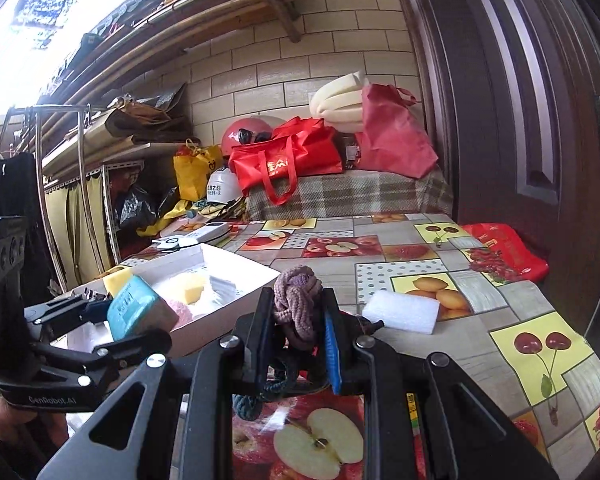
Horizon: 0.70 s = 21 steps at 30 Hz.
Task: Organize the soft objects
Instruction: 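Carry the blue tissue pack and hair ties over the white tray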
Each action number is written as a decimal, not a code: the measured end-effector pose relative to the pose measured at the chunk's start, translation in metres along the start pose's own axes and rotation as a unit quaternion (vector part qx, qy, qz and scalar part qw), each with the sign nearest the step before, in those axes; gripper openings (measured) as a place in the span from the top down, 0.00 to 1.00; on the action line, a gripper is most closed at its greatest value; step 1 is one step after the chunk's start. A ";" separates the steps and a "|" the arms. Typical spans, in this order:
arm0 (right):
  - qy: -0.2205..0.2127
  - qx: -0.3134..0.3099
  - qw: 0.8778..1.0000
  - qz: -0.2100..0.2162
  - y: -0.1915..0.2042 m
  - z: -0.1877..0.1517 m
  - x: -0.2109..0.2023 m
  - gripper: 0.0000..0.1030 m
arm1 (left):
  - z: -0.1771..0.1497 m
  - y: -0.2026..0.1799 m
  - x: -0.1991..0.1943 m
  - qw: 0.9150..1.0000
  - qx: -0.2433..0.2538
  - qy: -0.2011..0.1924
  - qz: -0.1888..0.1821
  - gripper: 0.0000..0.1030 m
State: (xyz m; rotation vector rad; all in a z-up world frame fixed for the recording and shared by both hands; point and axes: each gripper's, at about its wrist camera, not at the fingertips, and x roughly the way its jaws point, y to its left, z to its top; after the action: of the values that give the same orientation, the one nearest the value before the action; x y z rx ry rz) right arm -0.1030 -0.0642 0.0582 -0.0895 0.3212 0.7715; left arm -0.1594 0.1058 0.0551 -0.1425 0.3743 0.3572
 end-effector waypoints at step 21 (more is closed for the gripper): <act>0.035 -0.021 0.998 0.047 0.039 0.000 0.032 0.79 | -0.005 0.062 -0.015 0.995 -0.006 -0.032 0.098 0.28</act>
State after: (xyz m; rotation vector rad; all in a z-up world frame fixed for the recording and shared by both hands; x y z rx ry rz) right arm -0.1084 -0.0146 0.0496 -0.1420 0.3776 0.8701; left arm -0.1964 0.1572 0.0519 -0.1068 0.3224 0.5563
